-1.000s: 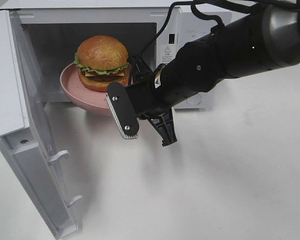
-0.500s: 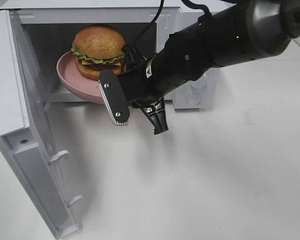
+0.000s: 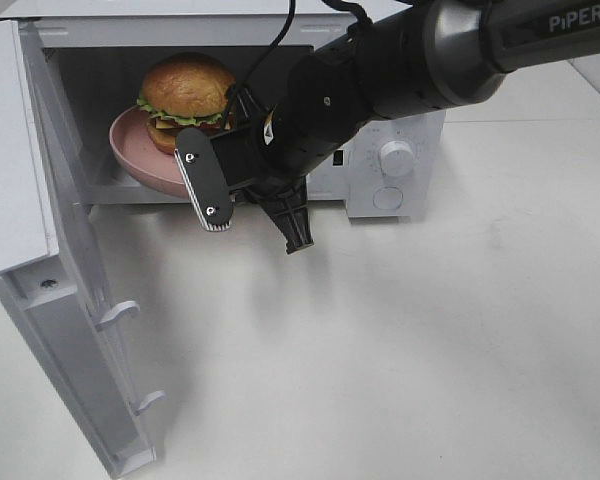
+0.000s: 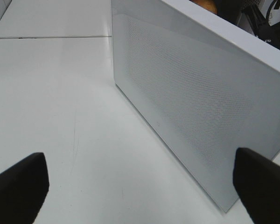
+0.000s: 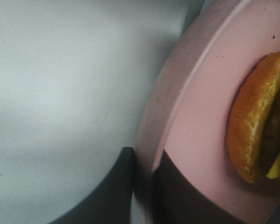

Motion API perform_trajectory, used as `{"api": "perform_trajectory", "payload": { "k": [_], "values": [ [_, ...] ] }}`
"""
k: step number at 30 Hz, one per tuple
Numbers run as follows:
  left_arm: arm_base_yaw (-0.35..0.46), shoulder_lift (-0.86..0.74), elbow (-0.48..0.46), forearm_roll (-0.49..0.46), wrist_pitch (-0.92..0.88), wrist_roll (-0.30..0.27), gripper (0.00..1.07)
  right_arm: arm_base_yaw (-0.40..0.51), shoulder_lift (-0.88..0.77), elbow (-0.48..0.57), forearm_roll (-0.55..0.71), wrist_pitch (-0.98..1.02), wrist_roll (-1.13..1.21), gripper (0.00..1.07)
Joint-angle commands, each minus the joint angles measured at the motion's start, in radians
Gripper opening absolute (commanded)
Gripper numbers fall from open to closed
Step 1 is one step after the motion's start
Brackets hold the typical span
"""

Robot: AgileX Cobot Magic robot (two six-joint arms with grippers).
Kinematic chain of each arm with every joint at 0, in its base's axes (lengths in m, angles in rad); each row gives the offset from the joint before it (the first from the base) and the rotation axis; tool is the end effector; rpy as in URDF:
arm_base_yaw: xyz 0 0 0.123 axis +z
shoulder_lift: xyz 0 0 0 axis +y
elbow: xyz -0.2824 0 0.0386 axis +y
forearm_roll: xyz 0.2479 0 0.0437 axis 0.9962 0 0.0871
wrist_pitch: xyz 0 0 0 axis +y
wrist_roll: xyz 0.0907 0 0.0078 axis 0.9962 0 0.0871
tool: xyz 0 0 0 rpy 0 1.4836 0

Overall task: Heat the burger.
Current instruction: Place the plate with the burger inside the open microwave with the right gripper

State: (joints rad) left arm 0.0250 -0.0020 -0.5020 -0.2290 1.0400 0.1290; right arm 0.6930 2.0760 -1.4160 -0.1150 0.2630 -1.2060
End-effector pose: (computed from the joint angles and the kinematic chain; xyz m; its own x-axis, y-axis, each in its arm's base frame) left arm -0.0052 -0.0180 0.2811 -0.4215 0.0008 -0.9068 0.1577 0.9848 -0.0724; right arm 0.3511 0.2880 0.1665 0.4602 -0.8755 -0.1472 -0.7080 -0.2618 -0.6559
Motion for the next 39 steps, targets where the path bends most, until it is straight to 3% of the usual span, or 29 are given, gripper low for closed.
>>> {"api": "perform_trajectory", "payload": {
  "k": [1, 25, 39],
  "values": [
    [0.003, 0.001, 0.002, -0.003, -0.002, 0.002, 1.00, -0.005, 0.000, -0.040, -0.029, -0.047, 0.028, 0.00],
    [0.003, 0.001, 0.002, -0.002, -0.002, 0.001, 1.00, -0.005, 0.157, -0.324, -0.134, 0.045, 0.166, 0.00],
    [0.003, 0.001, 0.002, -0.002, -0.002, 0.001, 1.00, -0.005, 0.238, -0.422, -0.161, 0.047, 0.186, 0.00]
  ]
}}
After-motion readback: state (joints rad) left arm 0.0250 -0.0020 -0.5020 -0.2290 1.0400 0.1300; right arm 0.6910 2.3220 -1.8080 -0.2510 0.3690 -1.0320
